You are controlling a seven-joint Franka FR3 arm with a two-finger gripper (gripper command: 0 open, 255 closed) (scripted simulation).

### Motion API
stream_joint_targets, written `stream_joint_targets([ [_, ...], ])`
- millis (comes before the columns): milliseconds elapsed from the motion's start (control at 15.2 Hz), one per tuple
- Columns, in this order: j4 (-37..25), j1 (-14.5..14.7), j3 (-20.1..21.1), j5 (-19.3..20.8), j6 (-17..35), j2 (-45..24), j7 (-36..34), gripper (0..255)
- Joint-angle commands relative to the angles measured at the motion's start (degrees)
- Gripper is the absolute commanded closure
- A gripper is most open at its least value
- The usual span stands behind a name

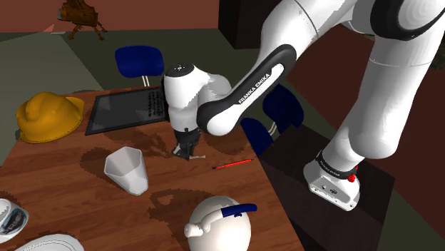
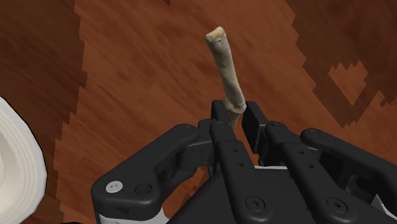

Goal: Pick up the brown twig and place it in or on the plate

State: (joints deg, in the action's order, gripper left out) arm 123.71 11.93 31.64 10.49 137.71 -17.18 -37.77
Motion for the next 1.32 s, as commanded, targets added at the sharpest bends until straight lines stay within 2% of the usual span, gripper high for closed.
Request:
stream_joint_targets([
  [0,1.20,-2.12,-0.37,-0.86,0.32,1.05,2.96,255],
  [594,4.53,-11.54,-3.51,-3.59,1.41,3.81,17.09,255],
  [1254,1.85,-20.36,-8.34,-3.96,0.37,2.15,31.14,255],
])
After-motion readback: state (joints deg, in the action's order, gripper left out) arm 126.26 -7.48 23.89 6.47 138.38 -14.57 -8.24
